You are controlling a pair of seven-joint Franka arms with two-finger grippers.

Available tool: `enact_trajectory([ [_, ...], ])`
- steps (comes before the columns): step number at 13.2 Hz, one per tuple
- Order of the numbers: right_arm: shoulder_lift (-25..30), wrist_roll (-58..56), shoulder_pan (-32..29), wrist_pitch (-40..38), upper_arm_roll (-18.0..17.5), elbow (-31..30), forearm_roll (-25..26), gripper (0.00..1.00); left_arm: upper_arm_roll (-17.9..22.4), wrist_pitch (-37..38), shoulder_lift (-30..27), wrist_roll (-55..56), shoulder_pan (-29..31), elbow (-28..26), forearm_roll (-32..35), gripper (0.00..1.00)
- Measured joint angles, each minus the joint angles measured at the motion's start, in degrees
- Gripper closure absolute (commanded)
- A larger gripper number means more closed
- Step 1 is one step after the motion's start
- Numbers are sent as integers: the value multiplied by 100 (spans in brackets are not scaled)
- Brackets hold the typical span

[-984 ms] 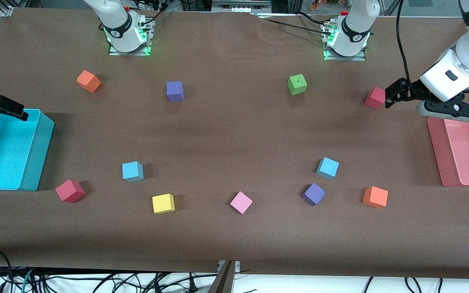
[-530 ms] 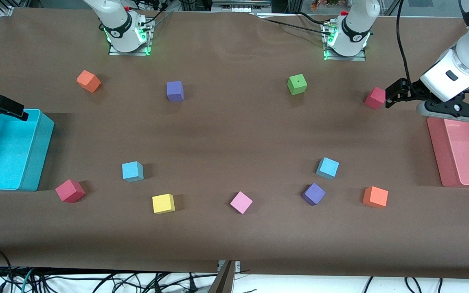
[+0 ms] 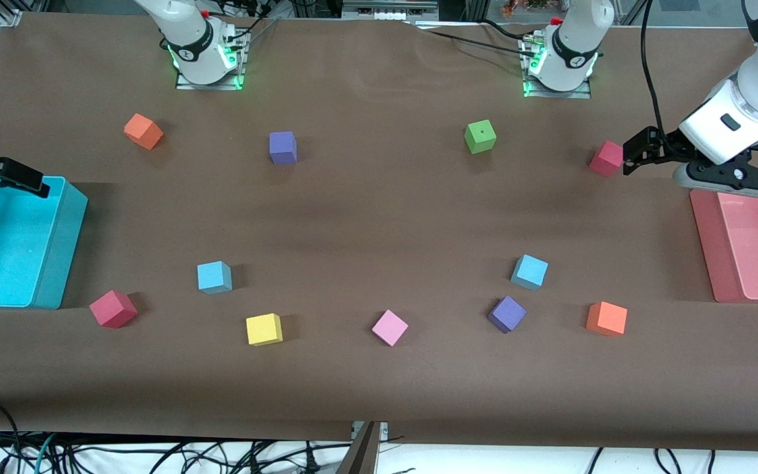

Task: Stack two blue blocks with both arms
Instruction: 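Reach the right gripper down to the light blue cube and grasp it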

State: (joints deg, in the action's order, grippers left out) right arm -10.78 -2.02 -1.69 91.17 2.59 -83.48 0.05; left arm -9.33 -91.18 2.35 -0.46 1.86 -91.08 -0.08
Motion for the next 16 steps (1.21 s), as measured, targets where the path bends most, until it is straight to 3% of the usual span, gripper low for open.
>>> enact_trajectory([
  [4, -740, 11, 398, 405, -60, -8, -25, 0, 3, 0, 1, 0, 0, 2, 0, 0],
  [9, -1680, 153, 987, 1522, -89, -115, -216, 0, 17, 0, 1, 0, 1, 7, 0, 0],
  [13, -2267, 154, 1192, 2777, -106, -549, -359, 0, 18, 0, 1, 0, 1, 12, 0, 0],
  [16, -2343, 153, 1360, 3715, -107, -1195, -361, 0, 19, 0, 1, 0, 1, 17, 0, 0],
])
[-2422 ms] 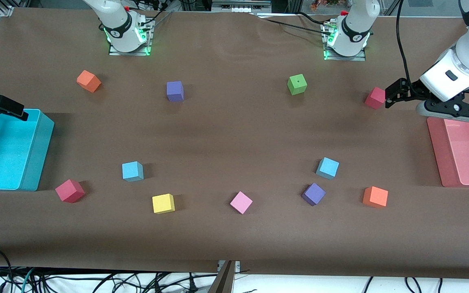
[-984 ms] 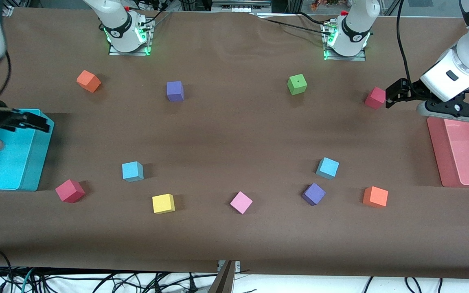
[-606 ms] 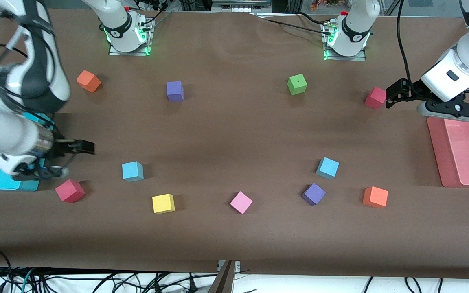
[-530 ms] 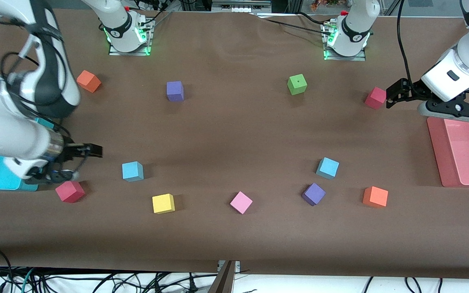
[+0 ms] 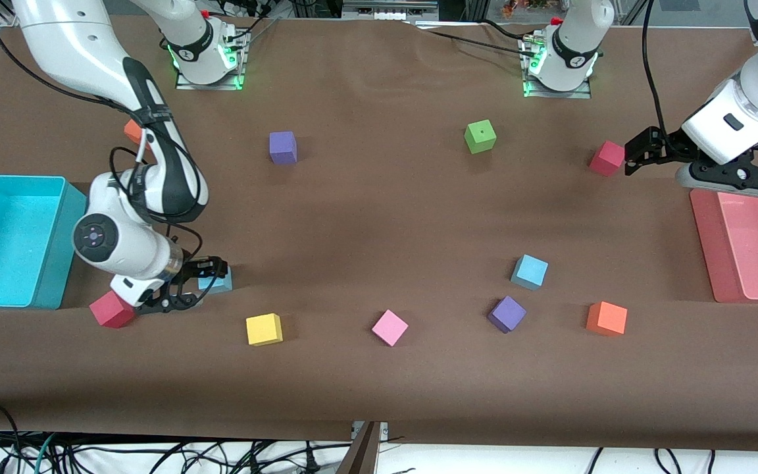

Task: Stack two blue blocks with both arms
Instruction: 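Reach the right gripper down to the light blue cube and grasp it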

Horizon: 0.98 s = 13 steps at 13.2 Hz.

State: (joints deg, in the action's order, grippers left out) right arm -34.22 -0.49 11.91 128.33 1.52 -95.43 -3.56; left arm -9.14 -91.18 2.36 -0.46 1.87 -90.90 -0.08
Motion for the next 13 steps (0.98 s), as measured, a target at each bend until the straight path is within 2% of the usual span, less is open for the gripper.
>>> enact_trajectory([
  [5, -92, -339, 8, 759, 3, -504, 0, 2, 0, 0, 0, 0, 0, 3, 0, 0],
  [6, -122, -361, 8, 901, 3, -551, 0, 14, 0, 0, 0, 0, 0, 3, 0, 0],
  [8, -194, -398, 8, 1195, 3, -656, 0, 53, 0, 0, 0, 0, 0, 4, 0, 0],
  [9, -235, -408, 8, 1265, 4, -673, 0, 62, 0, 0, 0, 0, 0, 4, 0, 0],
  [13, -195, -420, 12, 1113, -1, -527, 0, 61, 0, 0, 0, 0, 0, 4, 0, 0],
])
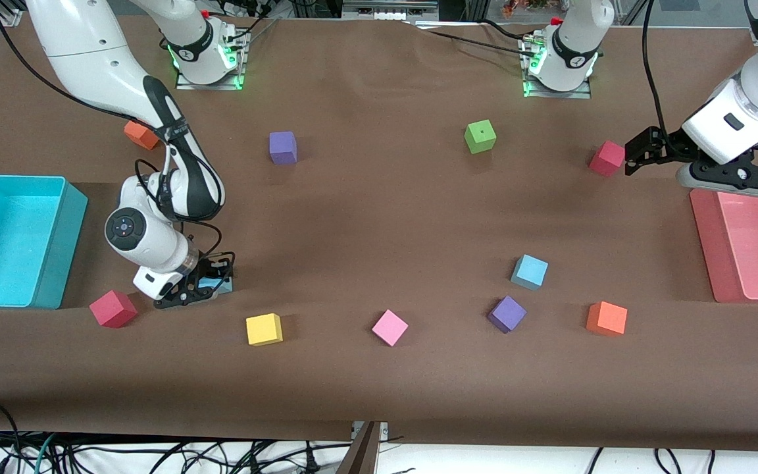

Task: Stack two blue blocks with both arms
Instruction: 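Reach the right gripper down to the light blue cube and grasp it, then lift the light blue cube with the right gripper toward the table center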

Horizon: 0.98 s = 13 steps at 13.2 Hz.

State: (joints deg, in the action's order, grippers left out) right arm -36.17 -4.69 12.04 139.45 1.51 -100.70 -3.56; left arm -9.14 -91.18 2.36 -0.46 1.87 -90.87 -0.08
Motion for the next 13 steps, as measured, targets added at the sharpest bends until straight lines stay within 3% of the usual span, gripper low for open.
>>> enact_trajectory([
  [2, 90, 96, 35, -717, -96, 422, -8, 61, 0, 0, 0, 0, 0, 0, 0, 0],
  [5, 205, 1191, 465, -1540, -287, 1090, -9, 60, 0, 0, 0, 0, 0, 0, 0, 0],
  [13, -565, 4450, 2501, -1589, -318, 2135, -7, 60, -5, 0, 25, 0, 0, 1, 0, 0],
])
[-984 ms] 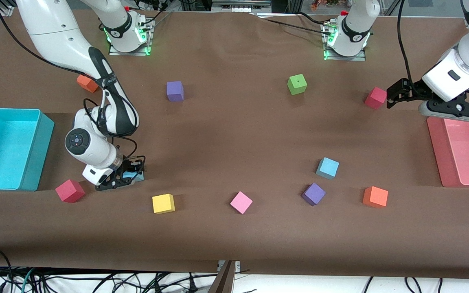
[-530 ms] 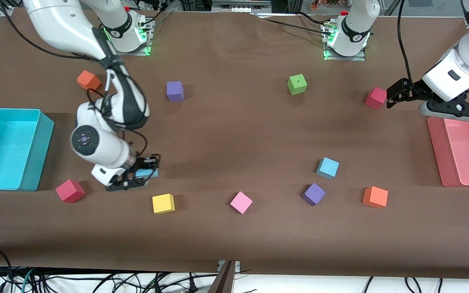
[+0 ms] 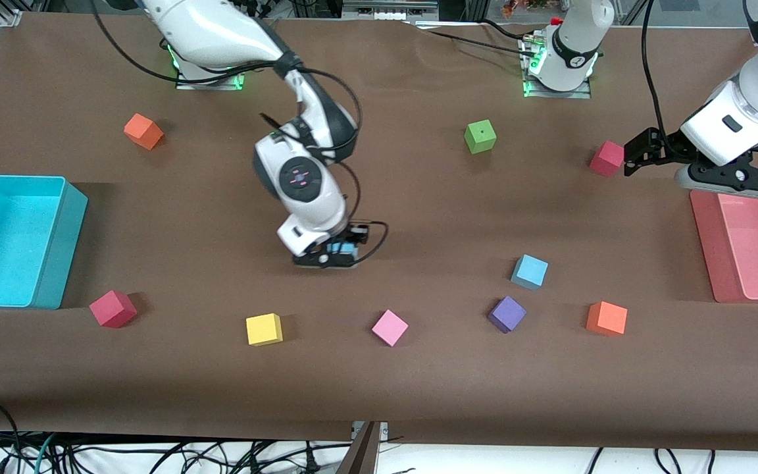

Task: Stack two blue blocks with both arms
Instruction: 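Lift the light blue cube with the right gripper toward the table center, then set the cube down with the right gripper while the left gripper reaches another cube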

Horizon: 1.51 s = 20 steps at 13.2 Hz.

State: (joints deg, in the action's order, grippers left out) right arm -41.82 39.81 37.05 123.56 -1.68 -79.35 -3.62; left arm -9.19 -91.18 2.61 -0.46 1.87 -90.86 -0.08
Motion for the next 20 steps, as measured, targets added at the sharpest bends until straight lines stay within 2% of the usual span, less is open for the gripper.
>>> enact_trajectory([
  [2, -213, 313, 283, 39, 2, 225, 0, 60, -2, 0, 3, 0, 0, 0, 0, 0],
  [6, -584, 724, 630, 532, 2, 287, 0, 60, -13, -2, 41, 0, -17, 0, 0, 0],
  [7, -685, 760, 704, 644, 2, 290, 0, 57, -13, -9, 46, 0, -18, 0, 0, 0],
  [8, -770, 816, 769, 735, 2, 291, 0, 45, -13, -11, 47, 0, -18, 1, 0, 0],
  [10, -851, 933, 847, 820, 2, 297, 0, 0, -2, -12, 47, 0, -17, 5, 0, 0],
  [16, -791, 859, 851, 661, 94, 490, 264, 0, -18, -13, 185, -68, -48, 13, 0, 0],
  [18, -682, 220, 823, 433, 148, 586, 322, 0, -23, -122, 419, -156, -68, 8, 0, 0],
  [20, -367, -992, 583, 59, 240, 634, 320, 0, -20, -442, 801, -589, -63, -2, 0, 0],
])
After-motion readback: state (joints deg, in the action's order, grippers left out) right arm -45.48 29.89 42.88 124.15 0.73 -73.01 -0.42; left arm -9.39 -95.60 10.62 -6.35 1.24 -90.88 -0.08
